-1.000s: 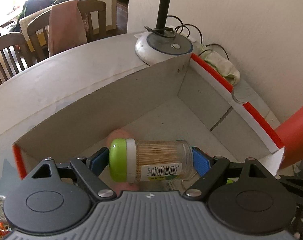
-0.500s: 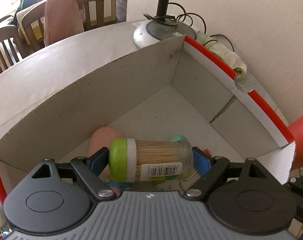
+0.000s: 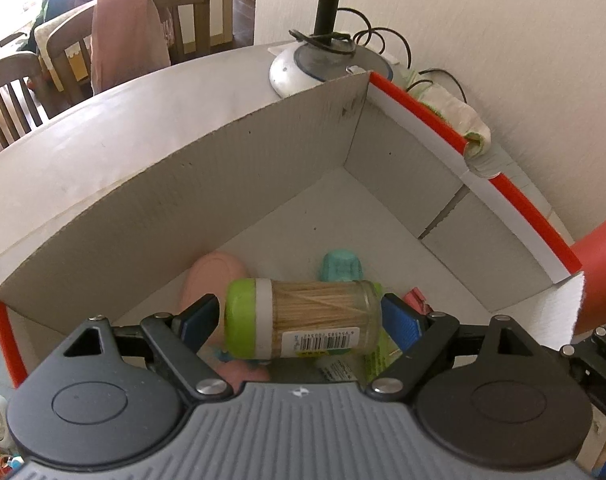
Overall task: Organize rigid objects
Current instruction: 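Open the right tool to drop the green stick while the left tool releases the jar, then withdraw both tools from the shoebox back to the remaining items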
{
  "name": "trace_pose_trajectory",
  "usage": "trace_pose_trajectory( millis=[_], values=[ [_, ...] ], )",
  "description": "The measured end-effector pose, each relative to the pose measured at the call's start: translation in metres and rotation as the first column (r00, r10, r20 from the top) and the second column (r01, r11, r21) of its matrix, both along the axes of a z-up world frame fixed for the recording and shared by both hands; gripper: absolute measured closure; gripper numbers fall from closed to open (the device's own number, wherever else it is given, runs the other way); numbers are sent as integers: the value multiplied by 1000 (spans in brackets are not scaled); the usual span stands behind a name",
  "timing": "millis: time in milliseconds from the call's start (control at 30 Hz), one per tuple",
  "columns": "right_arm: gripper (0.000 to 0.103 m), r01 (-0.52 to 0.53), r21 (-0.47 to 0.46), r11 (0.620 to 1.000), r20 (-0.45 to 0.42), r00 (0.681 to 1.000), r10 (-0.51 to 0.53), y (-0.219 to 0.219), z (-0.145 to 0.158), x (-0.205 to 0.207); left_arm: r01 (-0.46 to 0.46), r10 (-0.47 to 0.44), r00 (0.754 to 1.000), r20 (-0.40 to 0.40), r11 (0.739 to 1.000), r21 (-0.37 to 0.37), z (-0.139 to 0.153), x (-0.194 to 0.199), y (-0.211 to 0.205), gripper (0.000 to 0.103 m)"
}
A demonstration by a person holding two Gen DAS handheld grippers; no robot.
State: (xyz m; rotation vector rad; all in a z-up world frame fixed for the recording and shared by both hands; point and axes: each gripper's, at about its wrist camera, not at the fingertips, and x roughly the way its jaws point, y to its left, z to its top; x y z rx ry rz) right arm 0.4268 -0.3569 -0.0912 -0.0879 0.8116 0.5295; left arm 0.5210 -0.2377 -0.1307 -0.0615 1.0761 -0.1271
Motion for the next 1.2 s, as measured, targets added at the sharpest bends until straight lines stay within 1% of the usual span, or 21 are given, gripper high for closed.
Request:
trace_pose_trajectory(
  millis=[233, 400, 600, 900, 1033, 1200],
  values=[
    [54, 24, 21, 999, -3, 1000, -24, -4, 8, -6, -11, 11, 999, 48, 1000, -10, 18, -17, 7, 15],
    [43, 24, 41, 999, 14, 1000, -24, -2, 18, -15, -10, 12, 996, 87, 1000, -25, 36, -36, 15, 15],
    [34, 15, 60, 998, 32, 999, -17, 8, 33, -34, -27, 35, 991, 133, 998, -65, 58, -66, 37, 15],
    [22, -6, 88, 996, 61, 998, 1, 34, 53, -77, -37, 58, 978, 200, 993, -108, 87, -126, 82, 15],
    [17, -12, 100, 995, 72, 997, 5, 47, 59, -97, -39, 64, 972, 225, 993, -113, 97, -155, 102, 15],
    [11, -18, 114, 993, 82, 997, 9, 66, 65, -122, -50, 78, 969, 233, 991, -124, 104, -192, 131, 15]
  ],
)
